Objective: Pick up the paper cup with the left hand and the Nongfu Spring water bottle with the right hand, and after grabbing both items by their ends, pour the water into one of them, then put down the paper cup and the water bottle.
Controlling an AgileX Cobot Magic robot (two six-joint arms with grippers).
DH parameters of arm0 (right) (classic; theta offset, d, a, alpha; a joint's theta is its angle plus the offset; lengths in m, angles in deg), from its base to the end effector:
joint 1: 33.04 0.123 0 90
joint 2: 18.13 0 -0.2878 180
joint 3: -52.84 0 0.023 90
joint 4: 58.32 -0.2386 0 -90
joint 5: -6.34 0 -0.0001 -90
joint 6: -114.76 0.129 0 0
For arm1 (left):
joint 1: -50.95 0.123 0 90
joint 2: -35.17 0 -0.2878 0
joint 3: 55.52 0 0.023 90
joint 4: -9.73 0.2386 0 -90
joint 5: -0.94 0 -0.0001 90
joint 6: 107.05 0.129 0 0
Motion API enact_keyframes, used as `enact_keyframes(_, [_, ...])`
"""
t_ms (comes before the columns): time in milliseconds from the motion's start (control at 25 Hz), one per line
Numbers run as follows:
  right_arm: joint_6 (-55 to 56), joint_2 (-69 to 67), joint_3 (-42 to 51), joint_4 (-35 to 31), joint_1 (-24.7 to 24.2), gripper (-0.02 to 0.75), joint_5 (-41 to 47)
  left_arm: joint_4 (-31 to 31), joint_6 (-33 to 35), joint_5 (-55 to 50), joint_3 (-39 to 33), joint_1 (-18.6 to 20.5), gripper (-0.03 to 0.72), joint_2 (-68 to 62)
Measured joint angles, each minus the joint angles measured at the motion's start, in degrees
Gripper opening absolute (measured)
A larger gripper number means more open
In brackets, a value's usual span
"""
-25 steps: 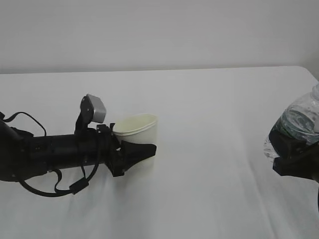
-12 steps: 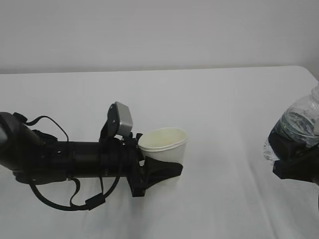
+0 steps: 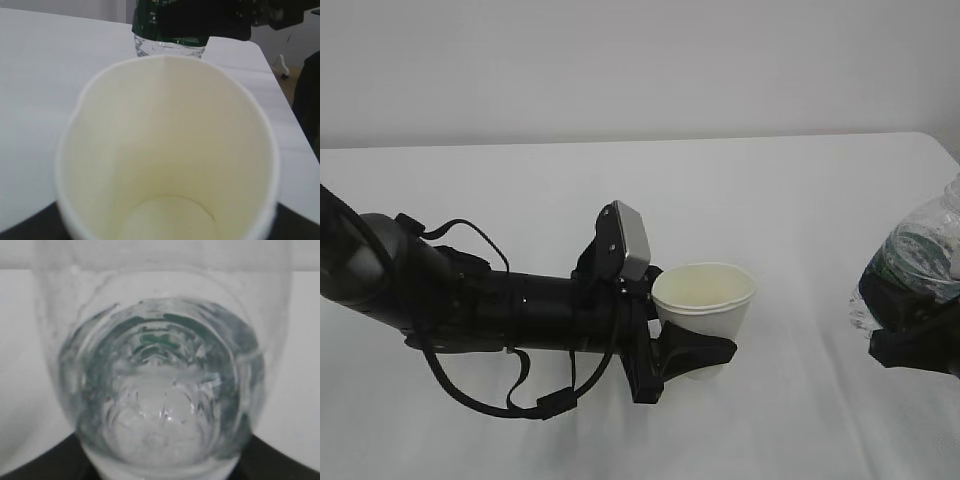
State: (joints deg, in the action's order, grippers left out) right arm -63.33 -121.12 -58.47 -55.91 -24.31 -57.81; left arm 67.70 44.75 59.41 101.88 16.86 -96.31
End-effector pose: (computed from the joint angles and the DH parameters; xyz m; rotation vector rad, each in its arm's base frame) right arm 0.2413 0.0420 0.1317 -0.1550 1.8732 0.1505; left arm 0.2770 -0.3000 0.0988 1.2407 1.5534 -1.0469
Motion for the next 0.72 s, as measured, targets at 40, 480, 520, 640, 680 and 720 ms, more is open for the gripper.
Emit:
enact_keyframes(40, [0.00,0.00,0.00,0.00,0.00,0.356,0.00,0.12,-0.03,-0.17,0.03,0.00,0.420,0.00])
enact_keyframes(480, [0.00,10.98,0.09,0.44,0.00,0.356,9.64,1.95,-0.25,-2.22,0.03,0.00,0.420,0.00])
enact_keyframes(520, [0.00,12.64,0.13,0.44,0.00,0.356,10.78,1.95,-0.25,-2.23,0.03,0.00,0.420,0.00])
enact_keyframes(640, [0.00,16.15,0.48,0.44,0.00,0.356,13.76,1.98,-0.36,-2.23,0.03,-0.11,0.420,0.00])
enact_keyframes(680, [0.00,17.09,0.48,0.44,0.00,0.356,15.25,1.98,-0.36,-2.23,0.03,-0.20,0.420,0.00])
enact_keyframes(720, [0.00,17.89,0.48,0.44,0.00,0.356,16.95,1.98,-0.36,-2.23,0.03,-0.60,0.420,0.00])
